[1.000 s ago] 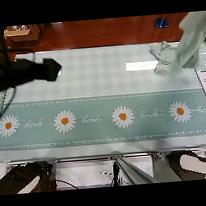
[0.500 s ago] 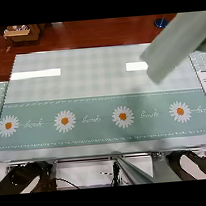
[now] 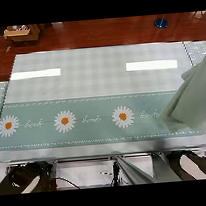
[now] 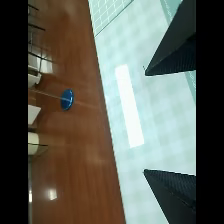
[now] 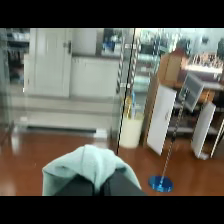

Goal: Fold the shirts.

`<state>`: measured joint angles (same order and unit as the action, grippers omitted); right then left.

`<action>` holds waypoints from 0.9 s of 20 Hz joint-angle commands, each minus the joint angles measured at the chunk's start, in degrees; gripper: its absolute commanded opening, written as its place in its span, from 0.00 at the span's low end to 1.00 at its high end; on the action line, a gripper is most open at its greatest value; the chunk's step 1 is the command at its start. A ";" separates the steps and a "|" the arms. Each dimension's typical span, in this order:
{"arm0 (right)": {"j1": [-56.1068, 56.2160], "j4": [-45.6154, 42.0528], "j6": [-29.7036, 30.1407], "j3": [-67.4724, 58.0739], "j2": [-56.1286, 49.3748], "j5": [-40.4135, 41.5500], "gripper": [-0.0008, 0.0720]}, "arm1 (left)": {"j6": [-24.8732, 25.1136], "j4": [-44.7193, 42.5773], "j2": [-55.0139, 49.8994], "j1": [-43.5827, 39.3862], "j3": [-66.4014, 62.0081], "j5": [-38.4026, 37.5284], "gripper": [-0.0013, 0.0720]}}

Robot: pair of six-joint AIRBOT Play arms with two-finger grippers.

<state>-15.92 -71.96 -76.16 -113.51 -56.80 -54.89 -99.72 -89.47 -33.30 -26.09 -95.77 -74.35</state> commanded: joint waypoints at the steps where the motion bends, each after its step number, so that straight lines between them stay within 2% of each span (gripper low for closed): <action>1: 0.09 5.64 -0.33 -0.04 -3.15 -12.00 0.03 | -0.02 0.72 0.15 -0.02 -0.09 -1.36 0.99; 5: 0.72 23.71 -0.83 -0.04 -11.30 -26.88 0.03 | 0.00 0.98 0.15 -0.02 -0.09 -1.36 0.99; 8: 10.47 17.49 -2.36 -0.02 -15.47 -28.48 0.03 | 0.00 0.98 0.15 -0.02 -0.09 -1.36 0.98; 11: 25.66 10.01 -3.43 -0.02 -20.46 -26.93 0.03 | 0.00 0.98 0.15 -0.02 -0.09 -1.33 0.98; 18: 53.48 10.38 -5.77 -0.04 -35.65 -20.11 0.03 | 0.00 0.98 0.44 -0.02 -0.11 -1.33 0.98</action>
<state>27.16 -61.21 -81.10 -113.49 -86.89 -78.35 -99.74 -88.44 -32.95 -26.09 -95.81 -75.68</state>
